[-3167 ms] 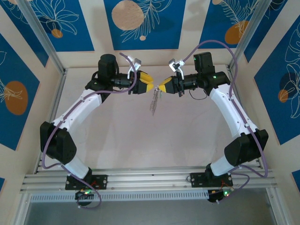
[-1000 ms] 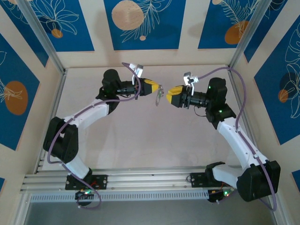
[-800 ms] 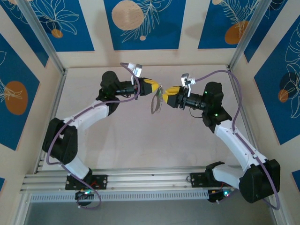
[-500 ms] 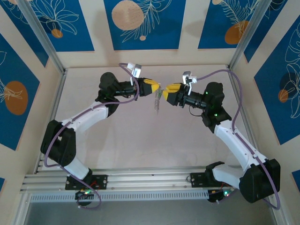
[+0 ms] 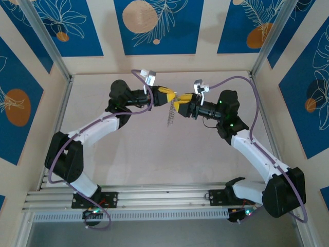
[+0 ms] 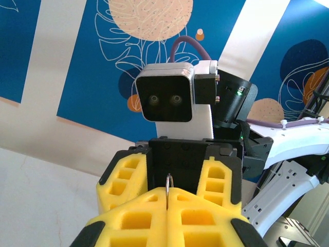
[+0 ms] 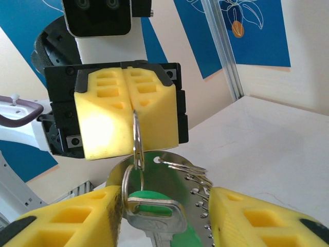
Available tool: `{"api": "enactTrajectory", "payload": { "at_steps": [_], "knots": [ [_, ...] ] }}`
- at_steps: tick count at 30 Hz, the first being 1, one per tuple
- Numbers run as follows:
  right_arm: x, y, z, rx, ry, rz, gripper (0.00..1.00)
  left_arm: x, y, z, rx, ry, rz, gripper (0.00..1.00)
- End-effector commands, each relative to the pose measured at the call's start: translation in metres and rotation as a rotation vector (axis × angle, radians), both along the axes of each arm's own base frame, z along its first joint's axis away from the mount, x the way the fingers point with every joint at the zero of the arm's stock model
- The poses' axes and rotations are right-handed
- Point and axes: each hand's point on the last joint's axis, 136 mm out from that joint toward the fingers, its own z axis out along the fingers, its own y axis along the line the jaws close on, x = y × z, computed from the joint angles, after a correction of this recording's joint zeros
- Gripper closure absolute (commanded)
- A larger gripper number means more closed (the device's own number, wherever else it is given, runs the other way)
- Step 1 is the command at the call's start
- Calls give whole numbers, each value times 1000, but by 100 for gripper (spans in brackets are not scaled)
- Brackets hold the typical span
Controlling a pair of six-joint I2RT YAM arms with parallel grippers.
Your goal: Put the keys on the keyring
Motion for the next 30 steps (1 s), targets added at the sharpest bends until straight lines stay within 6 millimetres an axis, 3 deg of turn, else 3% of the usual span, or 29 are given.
{"api": "enactTrajectory", "payload": {
  "at_steps": [1,12,23,30],
  "knots": [
    [-2,2,-1,-2,-18,2,56,-10,2,21,-45,-70,8,100],
    [-12,6,-9,-12,-7,36,86,-9,3,23,-48,-74,23,100],
    [-13,12,-8,-15,-7,58,100,-8,2,26,-48,-77,28,100],
    [-22,28,-4,-27,-14,124,100,-8,2,28,-46,-80,31,100]
  ]
}}
